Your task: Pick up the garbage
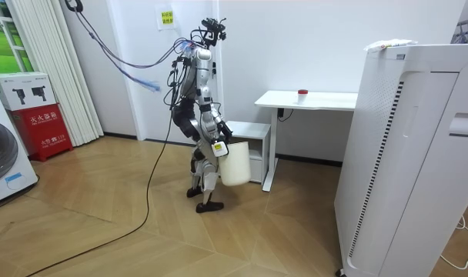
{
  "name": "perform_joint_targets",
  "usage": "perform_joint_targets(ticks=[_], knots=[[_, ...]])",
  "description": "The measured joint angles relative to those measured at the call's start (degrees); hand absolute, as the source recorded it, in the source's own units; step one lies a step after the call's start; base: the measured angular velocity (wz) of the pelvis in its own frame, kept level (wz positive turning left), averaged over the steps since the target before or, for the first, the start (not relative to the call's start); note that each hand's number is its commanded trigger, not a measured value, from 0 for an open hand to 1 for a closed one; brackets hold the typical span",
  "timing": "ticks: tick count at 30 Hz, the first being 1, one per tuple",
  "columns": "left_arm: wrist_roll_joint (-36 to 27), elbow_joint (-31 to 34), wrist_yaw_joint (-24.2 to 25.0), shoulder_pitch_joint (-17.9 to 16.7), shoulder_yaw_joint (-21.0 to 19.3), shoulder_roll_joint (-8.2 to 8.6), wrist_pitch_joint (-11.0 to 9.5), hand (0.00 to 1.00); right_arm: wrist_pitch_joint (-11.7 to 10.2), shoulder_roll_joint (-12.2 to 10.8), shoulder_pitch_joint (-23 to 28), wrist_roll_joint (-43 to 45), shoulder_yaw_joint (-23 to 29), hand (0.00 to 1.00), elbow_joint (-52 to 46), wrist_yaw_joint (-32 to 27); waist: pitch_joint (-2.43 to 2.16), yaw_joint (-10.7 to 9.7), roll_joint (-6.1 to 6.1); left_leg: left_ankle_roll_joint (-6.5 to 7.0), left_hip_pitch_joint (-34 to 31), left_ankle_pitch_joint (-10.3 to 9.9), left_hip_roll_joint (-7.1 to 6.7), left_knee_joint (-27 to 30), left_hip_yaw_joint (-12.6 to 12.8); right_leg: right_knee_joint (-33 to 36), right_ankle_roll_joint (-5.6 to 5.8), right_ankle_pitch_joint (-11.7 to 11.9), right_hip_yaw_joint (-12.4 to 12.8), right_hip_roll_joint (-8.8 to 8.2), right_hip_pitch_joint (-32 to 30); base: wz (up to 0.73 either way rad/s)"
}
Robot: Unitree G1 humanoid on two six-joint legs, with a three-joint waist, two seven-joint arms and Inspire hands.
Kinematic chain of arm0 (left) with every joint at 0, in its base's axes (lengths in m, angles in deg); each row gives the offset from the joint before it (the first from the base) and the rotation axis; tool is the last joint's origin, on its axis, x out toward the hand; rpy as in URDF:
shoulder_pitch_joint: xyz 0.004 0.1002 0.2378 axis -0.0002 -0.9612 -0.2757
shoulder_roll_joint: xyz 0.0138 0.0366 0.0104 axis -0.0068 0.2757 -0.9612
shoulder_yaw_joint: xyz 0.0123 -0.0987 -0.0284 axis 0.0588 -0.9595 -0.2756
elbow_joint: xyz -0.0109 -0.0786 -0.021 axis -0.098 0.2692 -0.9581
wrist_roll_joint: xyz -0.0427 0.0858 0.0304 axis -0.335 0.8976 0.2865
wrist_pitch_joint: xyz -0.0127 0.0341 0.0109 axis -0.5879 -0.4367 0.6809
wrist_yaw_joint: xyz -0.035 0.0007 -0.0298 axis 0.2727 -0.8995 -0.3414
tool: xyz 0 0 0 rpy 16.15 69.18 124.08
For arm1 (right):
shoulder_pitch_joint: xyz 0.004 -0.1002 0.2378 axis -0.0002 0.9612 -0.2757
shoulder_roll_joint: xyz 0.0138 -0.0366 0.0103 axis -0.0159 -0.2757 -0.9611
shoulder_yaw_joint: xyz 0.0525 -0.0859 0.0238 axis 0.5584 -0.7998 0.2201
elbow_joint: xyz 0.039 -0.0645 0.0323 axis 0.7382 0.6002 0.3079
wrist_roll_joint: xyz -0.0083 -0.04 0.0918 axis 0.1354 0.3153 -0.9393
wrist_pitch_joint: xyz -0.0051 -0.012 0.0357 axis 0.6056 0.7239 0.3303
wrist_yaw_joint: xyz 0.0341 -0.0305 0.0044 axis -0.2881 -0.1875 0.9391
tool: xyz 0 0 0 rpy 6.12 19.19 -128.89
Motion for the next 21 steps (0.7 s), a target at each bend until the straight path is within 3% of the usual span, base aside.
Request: perform_joint_targets(ticks=[15,21], knots=[[0.0,0.4,3.1,0.3,0.0,0.0,0.1,0.0,0.1,0.0,0.0,-0.5,0.0,1.0,0.0,1.0,0.13,0.0,0.16,0.13,0.0,0.1,0.06,-0.2,0.1,-0.1,-0.06,0.3,-0.2,-0.38,0.0,0.0],[-0.4,0.5,3.0,0.2,0.2,-0.01,0.1,0.0,0.2,0.2,-0.1,-0.5,0.0,1.0,0.0,1.0,0.28,0.1,1.44,0.13,0.1,0.1,0.07,-0.5,0.1,-0.8,0.01,0.4,-0.4,-0.36,0.2,0.0]])
